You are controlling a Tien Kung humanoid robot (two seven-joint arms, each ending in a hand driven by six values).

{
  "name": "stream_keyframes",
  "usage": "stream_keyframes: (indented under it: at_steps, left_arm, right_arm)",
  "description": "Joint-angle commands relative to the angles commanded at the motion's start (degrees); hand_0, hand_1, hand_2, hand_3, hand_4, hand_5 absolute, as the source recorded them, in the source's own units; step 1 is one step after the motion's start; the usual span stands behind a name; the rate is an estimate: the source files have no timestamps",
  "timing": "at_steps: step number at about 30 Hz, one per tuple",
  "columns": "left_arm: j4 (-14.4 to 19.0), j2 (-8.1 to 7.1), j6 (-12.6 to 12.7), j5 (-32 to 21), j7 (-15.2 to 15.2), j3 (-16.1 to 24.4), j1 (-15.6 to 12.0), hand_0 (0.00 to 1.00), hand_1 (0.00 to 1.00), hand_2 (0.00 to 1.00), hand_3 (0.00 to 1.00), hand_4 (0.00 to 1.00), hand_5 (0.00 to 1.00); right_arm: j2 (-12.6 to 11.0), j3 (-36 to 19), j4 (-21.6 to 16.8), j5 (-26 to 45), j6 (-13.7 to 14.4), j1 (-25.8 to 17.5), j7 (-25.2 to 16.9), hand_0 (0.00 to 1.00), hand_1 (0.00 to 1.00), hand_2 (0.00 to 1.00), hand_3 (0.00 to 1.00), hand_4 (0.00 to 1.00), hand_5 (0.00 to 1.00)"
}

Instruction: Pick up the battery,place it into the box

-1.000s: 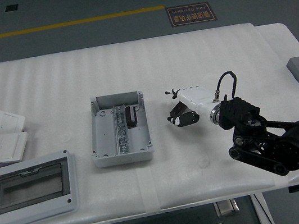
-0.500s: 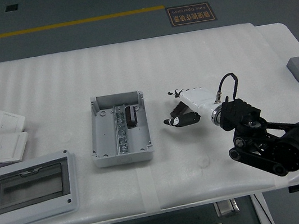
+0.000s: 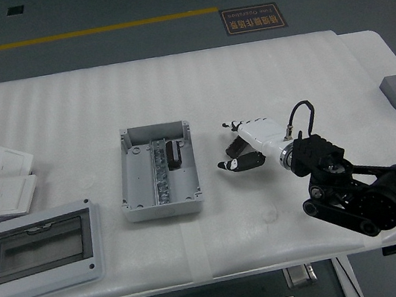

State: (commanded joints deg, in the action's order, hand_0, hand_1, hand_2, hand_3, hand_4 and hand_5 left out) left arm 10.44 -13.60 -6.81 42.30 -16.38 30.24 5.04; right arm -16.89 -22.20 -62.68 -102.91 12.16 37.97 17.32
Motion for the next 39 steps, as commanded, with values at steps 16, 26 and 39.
stream_keyframes:
  at_steps: [16,26,39]
  left_arm:
    - [0.00,0.01,-0.08,1.47,-0.40,1.55,-0.03,0.648,0.668,0.549,0.572,0.488,0.564]
    - [0.03,-0.04,-0.05,1.24,-0.26,1.20,-0.02,0.648,0.668,0.551,0.572,0.490,0.567]
    - [0.00,-0.04,-0.01,1.38,-0.11,1.27,-0.02,0.648,0.668,0.552,0.575,0.500,0.574]
  right_arm:
    - [0.27,0.36,0.84,0.16,1.34,-0.02,-0.47,0.531,0.776,0.840,0.877,0.507,0.296]
    - [0.41,0.52,1.20,0.31,2.52,-0.14,-1.07,0.512,0.770,0.834,0.852,0.485,0.281]
    - [0.37,0.87,1.27,0.55,4.39,-0.37,-2.34,0.489,0.744,0.810,0.826,0.459,0.262]
